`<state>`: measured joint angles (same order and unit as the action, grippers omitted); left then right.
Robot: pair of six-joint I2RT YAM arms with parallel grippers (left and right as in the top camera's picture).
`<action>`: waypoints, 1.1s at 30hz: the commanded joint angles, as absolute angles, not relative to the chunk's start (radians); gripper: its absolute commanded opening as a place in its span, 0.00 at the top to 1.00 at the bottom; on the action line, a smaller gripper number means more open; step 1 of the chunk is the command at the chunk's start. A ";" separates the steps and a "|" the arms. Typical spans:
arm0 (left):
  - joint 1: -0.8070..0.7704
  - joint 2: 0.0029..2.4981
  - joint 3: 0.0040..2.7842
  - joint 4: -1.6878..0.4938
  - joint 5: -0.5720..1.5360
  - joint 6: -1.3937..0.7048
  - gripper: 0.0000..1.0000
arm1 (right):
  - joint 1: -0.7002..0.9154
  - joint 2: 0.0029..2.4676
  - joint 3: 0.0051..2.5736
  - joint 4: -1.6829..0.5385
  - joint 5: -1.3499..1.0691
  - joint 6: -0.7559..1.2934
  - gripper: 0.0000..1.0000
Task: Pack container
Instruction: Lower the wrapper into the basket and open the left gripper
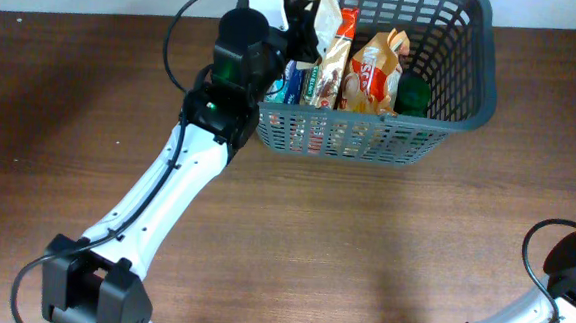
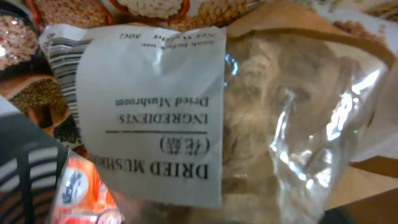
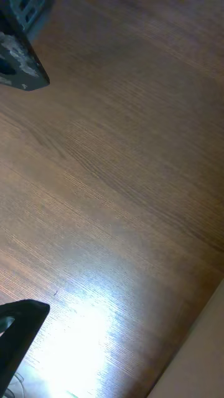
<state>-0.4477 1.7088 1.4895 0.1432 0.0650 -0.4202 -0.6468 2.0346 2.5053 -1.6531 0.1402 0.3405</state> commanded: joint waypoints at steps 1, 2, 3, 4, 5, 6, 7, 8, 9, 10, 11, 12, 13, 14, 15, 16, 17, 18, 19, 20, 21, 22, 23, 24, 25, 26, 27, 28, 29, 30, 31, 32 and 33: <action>-0.449 1.746 1.494 0.104 0.083 -0.429 0.98 | -0.649 2.037 2.503 -1.653 0.142 0.348 0.01; -0.449 1.755 1.494 0.088 0.083 -0.420 0.98 | -0.649 2.037 2.503 -1.653 0.142 0.348 0.01; -0.449 1.767 1.494 0.067 0.081 -0.407 0.98 | -0.649 2.037 2.503 -1.653 0.142 0.348 0.01; -0.449 1.776 1.494 0.050 0.083 -0.397 0.98 | -0.649 2.037 2.503 -1.653 0.142 0.348 0.01; -0.449 1.787 1.494 0.035 0.083 -0.397 0.98 | -0.649 2.037 2.503 -1.653 0.142 0.348 0.01; -0.449 1.798 1.494 0.021 0.083 -0.395 0.99 | -0.649 2.037 2.503 -1.653 0.142 0.348 0.01; -0.449 1.806 1.494 0.012 0.083 -0.395 0.98 | -0.649 2.037 2.503 -1.653 0.142 0.348 0.01; -0.449 1.816 1.494 0.004 0.083 -0.395 0.98 | -0.649 2.037 2.503 -1.653 0.142 0.348 0.01; -0.449 1.822 1.494 -0.005 0.083 -0.395 0.98 | -0.649 2.037 2.503 -1.653 0.142 0.348 0.01; -0.449 1.831 1.494 -0.013 0.083 -0.393 0.98 | -0.649 2.037 2.503 -1.653 0.142 0.348 0.01; -0.449 1.834 1.494 -0.022 0.083 -0.387 0.98 | -0.649 2.037 2.503 -1.653 0.142 0.348 0.01; -0.449 1.839 1.494 -0.035 0.082 -0.387 0.98 | -0.649 2.037 2.503 -1.653 0.142 0.348 0.01; -0.448 1.842 1.494 -0.044 0.082 -0.387 0.98 | -0.649 2.037 2.503 -1.653 0.142 0.348 0.01; -0.448 1.846 1.494 -0.049 0.083 -0.387 0.98 | -0.649 2.037 2.503 -1.653 0.142 0.348 0.01; -0.448 1.847 1.494 -0.054 0.082 -0.387 0.97 | -0.649 2.037 2.503 -1.653 0.142 0.348 0.01; -0.448 1.849 1.494 -0.056 0.082 -0.387 0.90 | -0.649 2.037 2.503 -1.653 0.142 0.348 0.01; -0.448 1.849 1.494 -0.057 0.083 -0.387 0.80 | -0.649 2.037 2.503 -1.653 0.142 0.348 0.01; -0.448 1.849 1.494 -0.057 0.082 -0.387 0.74 | -0.649 2.037 2.503 -1.653 0.142 0.348 0.01; -0.448 1.849 1.494 -0.056 0.082 -0.387 0.67 | -0.649 2.037 2.503 -1.653 0.142 0.348 0.01; -0.448 1.849 1.494 -0.054 0.082 -0.387 0.59 | -0.649 2.037 2.503 -1.653 0.142 0.348 0.01; -0.447 1.849 1.494 -0.053 0.082 -0.387 0.48 | -0.649 2.037 2.503 -1.653 0.142 0.348 0.01; -0.447 1.849 1.494 -0.052 0.082 -0.387 0.41 | -0.649 2.037 2.503 -1.653 0.142 0.348 0.01; -0.444 1.849 1.494 -0.049 0.083 -0.387 0.41 | -0.649 2.037 2.503 -1.653 0.142 0.348 0.01; -0.442 1.848 1.496 -0.044 0.083 -0.387 0.40 | -0.649 2.037 2.503 -1.653 0.142 0.348 0.01; -0.439 1.848 1.498 -0.039 0.083 -0.386 0.39 | -0.649 2.037 2.503 -1.653 0.142 0.348 0.01; -0.435 1.848 1.505 -0.038 0.083 -0.386 0.35 | -0.649 2.037 2.503 -1.653 0.142 0.348 0.01; -0.429 1.847 1.516 -0.039 0.083 -0.385 0.32 | -0.649 2.037 2.503 -1.653 0.142 0.348 0.01; -0.424 1.846 1.531 -0.039 0.091 -0.368 0.30 | -0.649 2.037 2.503 -1.653 0.142 0.348 0.01; -0.420 1.843 1.548 -0.041 0.102 -0.345 0.27 | -0.649 2.037 2.503 -1.653 0.142 0.348 0.01; -0.416 1.839 1.567 -0.047 0.111 -0.322 0.25 | -0.649 2.037 2.503 -1.653 0.142 0.348 0.01; -0.411 1.833 1.591 -0.061 0.113 -0.302 0.22 | -0.649 2.037 2.503 -1.653 0.142 0.348 0.01; -0.407 1.824 1.622 -0.087 0.112 -0.278 0.19 | -0.649 2.037 2.503 -1.653 0.142 0.348 0.01; -0.403 1.814 1.657 -0.119 0.112 -0.249 0.13 | -0.649 2.037 2.503 -1.653 0.142 0.348 0.01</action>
<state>-0.4213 1.8393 1.5627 -0.0910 0.0906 -0.3347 -0.6464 2.0346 2.5053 -1.6531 0.1402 0.3405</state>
